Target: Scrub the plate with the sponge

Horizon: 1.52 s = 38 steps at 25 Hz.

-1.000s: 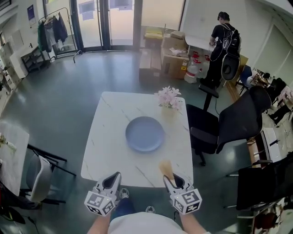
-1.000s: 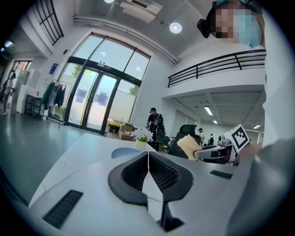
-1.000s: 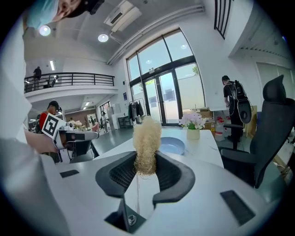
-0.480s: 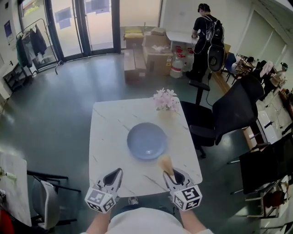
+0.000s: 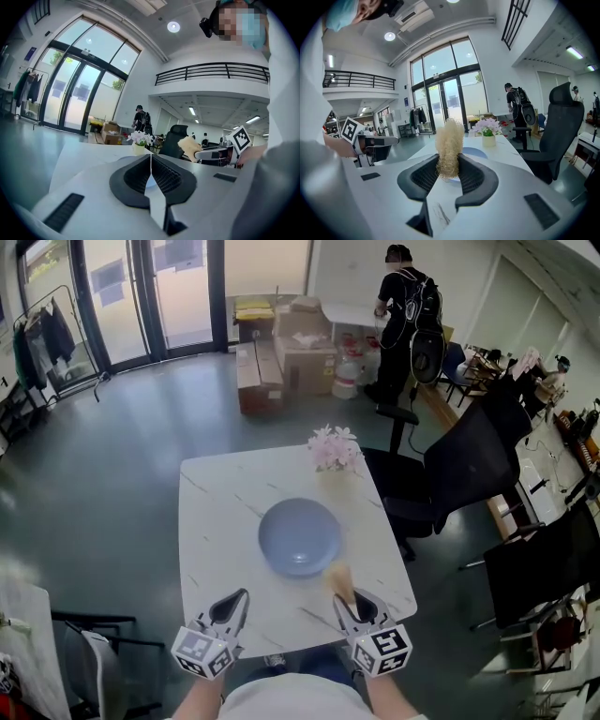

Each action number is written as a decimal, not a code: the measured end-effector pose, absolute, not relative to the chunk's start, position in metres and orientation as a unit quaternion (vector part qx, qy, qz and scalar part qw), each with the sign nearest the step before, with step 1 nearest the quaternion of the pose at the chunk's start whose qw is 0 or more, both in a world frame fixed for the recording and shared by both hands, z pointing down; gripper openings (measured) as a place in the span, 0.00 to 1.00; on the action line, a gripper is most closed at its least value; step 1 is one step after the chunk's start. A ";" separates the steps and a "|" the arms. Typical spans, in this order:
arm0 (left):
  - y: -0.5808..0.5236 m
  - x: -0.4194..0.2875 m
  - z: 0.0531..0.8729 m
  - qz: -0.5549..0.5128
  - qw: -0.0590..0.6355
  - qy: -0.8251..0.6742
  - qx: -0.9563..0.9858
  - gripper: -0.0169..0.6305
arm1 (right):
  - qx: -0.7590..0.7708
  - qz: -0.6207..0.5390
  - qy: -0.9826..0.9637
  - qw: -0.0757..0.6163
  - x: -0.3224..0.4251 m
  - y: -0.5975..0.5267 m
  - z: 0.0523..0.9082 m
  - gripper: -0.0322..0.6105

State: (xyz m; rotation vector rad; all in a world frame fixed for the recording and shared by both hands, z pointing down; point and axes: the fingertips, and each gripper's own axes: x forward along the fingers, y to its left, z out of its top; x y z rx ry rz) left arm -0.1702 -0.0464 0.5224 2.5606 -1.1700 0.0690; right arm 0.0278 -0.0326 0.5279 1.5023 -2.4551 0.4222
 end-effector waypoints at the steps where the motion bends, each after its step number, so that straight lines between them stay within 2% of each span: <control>1: -0.049 -0.169 0.523 0.025 0.162 -0.409 0.898 0.08 | 0.514 0.144 -0.838 0.116 0.029 -0.036 0.528 0.24; 22: -0.119 -0.126 0.534 0.030 0.174 -0.448 0.877 0.08 | 0.470 0.150 -0.860 0.127 0.072 -0.111 0.539 0.24; 38: -0.136 -0.117 0.547 0.043 0.188 -0.464 0.865 0.08 | 0.442 0.164 -0.872 0.130 0.072 -0.136 0.553 0.24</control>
